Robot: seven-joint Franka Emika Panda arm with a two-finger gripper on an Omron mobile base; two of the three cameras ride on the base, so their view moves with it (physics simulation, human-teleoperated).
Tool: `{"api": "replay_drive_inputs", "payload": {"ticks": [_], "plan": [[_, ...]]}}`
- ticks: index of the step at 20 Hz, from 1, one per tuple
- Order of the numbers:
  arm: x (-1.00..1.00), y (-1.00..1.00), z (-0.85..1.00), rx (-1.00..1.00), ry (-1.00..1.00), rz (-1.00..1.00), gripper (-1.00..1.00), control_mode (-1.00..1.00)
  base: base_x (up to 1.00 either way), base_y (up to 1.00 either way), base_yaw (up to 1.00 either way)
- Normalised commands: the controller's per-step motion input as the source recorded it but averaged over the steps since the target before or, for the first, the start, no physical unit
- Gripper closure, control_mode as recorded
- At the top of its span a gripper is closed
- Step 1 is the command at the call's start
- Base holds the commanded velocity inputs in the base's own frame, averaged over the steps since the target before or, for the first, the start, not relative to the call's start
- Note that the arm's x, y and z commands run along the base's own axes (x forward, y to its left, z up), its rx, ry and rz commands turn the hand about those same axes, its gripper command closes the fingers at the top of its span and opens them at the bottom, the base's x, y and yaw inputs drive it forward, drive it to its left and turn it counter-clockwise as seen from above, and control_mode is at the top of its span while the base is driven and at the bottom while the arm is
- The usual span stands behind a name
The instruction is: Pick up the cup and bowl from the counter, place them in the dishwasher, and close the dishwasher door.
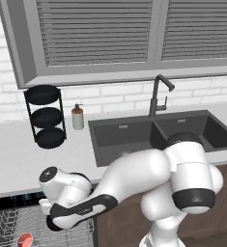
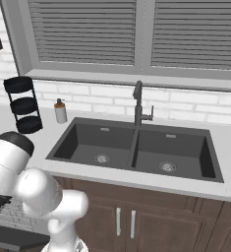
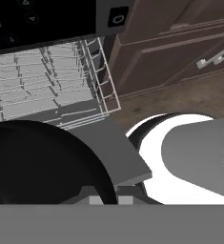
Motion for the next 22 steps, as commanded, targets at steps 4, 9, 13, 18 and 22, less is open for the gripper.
{"api": "replay_drive_inputs", "payload": {"ticks": [4, 9, 13, 18, 22], "plan": [[0.0, -0.15, -0.34, 0.0, 0.01, -0.01, 1.0, -1.0, 0.0, 0.0, 0.0], [0.15, -0.05, -0.42, -0.01, 0.0, 0.0, 1.0, -1.0, 0.0, 0.0, 0.0], [0.28, 0.0, -0.47, 0.0, 0.0, 0.0, 1.0, -1.0, 0.0, 0.0, 0.0], [0.22, 0.01, -0.32, 0.0, 0.0, 0.01, 1.0, -1.0, 0.0, 0.0, 0.0], [0.2, 0.05, -0.23, 0.0, 0.0, 0.05, 1.0, -1.0, 0.0, 0.0, 0.0]]}}
